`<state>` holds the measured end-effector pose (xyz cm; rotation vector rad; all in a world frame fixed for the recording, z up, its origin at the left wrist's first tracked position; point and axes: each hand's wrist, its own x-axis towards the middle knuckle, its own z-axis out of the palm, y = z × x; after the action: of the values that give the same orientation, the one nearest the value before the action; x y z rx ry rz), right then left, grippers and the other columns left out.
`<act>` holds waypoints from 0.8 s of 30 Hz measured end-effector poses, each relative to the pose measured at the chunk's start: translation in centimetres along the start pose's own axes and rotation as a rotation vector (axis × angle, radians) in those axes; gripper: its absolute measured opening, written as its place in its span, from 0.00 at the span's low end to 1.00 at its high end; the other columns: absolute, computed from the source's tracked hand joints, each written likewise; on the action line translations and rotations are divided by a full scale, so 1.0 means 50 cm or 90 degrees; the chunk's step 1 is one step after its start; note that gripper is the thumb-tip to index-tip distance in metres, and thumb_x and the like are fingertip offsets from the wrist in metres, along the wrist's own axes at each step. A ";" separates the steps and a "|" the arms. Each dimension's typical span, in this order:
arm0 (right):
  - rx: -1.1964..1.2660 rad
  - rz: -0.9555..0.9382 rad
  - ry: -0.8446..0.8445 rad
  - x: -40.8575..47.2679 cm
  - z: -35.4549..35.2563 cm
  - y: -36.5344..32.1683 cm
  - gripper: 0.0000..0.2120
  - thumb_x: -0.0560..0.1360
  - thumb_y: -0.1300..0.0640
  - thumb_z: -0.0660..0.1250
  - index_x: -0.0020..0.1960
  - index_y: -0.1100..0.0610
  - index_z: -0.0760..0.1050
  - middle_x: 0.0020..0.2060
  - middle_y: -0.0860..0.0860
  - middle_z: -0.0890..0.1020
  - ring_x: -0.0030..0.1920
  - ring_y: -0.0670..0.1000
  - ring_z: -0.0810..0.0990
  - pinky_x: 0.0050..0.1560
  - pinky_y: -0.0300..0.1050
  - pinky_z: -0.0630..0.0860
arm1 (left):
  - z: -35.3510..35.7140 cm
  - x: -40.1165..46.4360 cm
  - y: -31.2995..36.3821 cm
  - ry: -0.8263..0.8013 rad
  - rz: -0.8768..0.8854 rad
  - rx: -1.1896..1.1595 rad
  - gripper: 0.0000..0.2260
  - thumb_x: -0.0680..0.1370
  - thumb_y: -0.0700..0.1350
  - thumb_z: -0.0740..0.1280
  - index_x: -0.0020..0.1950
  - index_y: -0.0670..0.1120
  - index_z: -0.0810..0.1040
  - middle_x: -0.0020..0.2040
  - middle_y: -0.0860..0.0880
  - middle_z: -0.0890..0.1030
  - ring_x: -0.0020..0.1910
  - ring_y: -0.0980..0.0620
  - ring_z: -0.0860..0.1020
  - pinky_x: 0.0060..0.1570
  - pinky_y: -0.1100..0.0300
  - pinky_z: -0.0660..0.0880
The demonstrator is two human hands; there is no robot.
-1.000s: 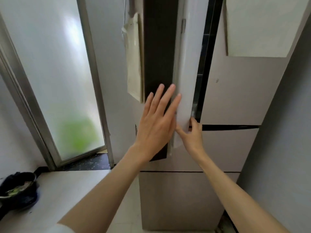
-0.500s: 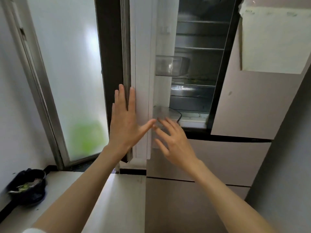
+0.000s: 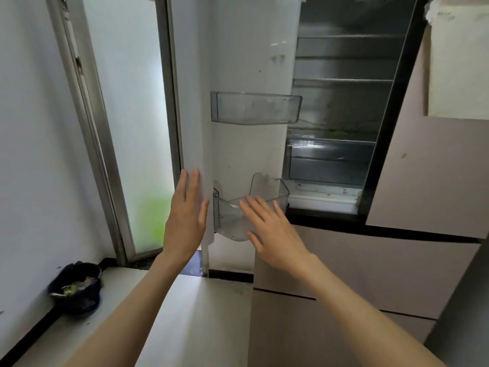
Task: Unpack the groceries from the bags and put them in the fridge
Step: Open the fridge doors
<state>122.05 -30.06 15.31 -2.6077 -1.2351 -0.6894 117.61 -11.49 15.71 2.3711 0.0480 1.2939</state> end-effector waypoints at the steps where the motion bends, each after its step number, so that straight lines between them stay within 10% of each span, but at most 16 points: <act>1: 0.000 -0.006 -0.005 0.005 0.004 -0.002 0.29 0.80 0.55 0.55 0.77 0.51 0.45 0.77 0.48 0.48 0.76 0.49 0.43 0.72 0.47 0.35 | 0.001 0.004 -0.011 -0.001 -0.002 0.011 0.28 0.79 0.43 0.61 0.76 0.47 0.52 0.77 0.47 0.54 0.75 0.52 0.55 0.65 0.65 0.55; 24: -0.172 0.254 0.168 -0.145 -0.114 0.366 0.30 0.76 0.44 0.61 0.75 0.52 0.57 0.74 0.57 0.60 0.75 0.59 0.56 0.70 0.64 0.49 | 0.224 0.050 0.268 -0.150 0.250 0.098 0.26 0.77 0.51 0.53 0.74 0.49 0.56 0.75 0.44 0.60 0.75 0.45 0.52 0.72 0.44 0.55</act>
<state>130.22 -48.73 17.54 -2.7305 -0.5548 -1.1307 125.73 -27.03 17.71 2.7463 -0.4228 1.1967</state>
